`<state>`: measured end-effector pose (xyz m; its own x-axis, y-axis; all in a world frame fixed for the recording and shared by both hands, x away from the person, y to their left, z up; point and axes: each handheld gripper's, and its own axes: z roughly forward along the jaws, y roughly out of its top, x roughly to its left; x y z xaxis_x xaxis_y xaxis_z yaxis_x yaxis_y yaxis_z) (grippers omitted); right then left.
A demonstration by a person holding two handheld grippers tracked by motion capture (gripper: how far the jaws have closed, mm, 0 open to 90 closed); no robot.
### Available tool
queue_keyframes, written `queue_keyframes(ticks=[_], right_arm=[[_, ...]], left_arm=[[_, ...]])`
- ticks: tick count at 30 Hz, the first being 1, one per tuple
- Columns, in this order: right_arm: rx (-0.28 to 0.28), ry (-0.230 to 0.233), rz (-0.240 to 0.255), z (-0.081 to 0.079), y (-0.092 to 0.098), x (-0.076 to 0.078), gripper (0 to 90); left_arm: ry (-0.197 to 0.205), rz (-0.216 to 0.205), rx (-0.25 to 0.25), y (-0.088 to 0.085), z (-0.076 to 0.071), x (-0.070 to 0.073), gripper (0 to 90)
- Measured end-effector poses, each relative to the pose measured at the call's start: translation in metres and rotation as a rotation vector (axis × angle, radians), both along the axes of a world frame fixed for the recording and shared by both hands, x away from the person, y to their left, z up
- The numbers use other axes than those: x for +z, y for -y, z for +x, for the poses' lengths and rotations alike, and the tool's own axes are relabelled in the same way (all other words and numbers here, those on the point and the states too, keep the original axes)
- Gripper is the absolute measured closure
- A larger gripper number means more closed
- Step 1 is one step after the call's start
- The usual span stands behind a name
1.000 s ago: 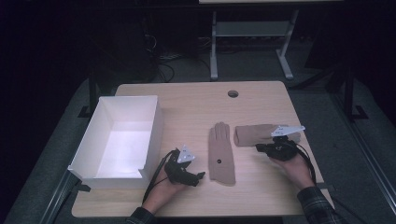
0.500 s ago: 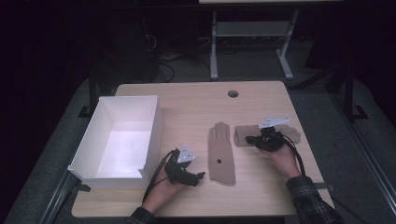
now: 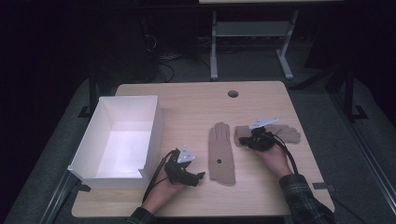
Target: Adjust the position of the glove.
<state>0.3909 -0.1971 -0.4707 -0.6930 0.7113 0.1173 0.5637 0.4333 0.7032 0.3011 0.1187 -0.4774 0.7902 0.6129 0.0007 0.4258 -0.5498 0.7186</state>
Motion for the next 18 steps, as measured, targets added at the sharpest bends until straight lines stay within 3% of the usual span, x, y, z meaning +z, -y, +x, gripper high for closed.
queue_keyframes(ticks=[8,18], right_arm=[[0.004,-0.029,0.025,-0.002,0.004,-0.002,90.0],[0.03,-0.045,-0.005,-0.016,0.012,0.001,90.0]], left_arm=[[0.0,-0.001,0.0,0.0,0.0,0.0,12.6],[0.001,0.0,0.0,0.0,0.0,0.0,12.5]])
